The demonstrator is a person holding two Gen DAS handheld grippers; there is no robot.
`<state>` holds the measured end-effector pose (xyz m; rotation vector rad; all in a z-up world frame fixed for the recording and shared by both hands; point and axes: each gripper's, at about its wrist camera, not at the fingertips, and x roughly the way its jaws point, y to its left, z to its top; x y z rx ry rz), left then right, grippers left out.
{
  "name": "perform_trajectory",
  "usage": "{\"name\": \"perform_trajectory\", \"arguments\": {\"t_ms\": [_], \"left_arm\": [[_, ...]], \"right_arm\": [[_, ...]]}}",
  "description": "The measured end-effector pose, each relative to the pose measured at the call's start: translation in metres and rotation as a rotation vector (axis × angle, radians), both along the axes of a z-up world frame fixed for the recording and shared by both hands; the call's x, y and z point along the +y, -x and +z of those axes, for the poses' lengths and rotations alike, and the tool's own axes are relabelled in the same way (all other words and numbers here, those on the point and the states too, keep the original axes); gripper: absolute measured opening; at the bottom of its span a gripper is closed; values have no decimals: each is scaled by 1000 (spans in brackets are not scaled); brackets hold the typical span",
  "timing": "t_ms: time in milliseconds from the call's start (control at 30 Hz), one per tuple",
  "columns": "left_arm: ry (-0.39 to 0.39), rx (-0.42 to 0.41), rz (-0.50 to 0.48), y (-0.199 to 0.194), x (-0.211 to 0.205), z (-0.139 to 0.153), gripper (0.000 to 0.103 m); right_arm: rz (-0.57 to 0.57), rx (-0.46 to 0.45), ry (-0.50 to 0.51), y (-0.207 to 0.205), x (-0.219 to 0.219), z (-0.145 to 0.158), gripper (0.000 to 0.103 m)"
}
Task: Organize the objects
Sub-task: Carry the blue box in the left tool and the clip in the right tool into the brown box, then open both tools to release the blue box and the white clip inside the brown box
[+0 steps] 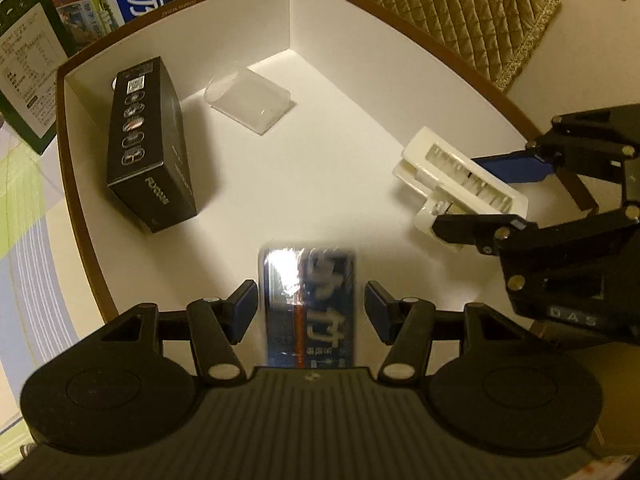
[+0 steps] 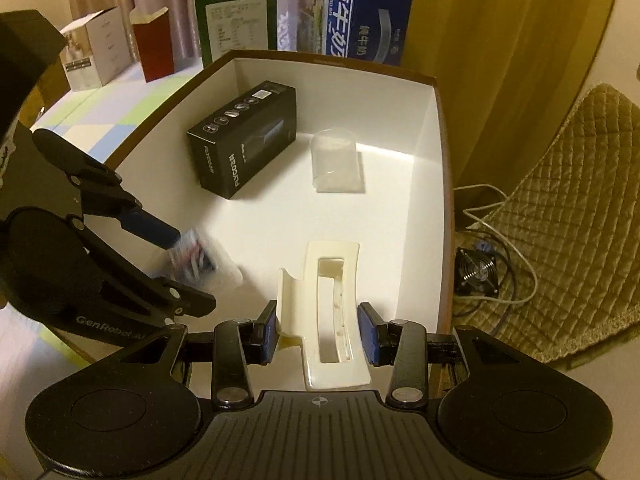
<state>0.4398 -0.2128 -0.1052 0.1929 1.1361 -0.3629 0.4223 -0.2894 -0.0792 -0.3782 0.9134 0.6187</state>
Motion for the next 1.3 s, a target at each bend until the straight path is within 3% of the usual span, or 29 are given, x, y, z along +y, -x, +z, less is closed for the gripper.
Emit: {"name": "perform_trajectory", "arguments": {"t_ms": [267, 400, 533, 1000, 1300], "left_arm": [[4, -17, -11, -1, 1, 8, 61], [13, -25, -20, 2, 1, 13, 65], [14, -57, -29, 9, 2, 23, 71], [80, -139, 80, 42, 37, 68, 88], [113, -179, 165, 73, 58, 92, 93]], "right_arm": [[24, -30, 30, -5, 7, 0, 39], [17, -71, 28, -3, 5, 5, 60], [12, -69, -20, 4, -4, 15, 63], [-56, -58, -186, 45, -21, 50, 95], [-138, -43, -255, 65, -23, 60, 101]]}}
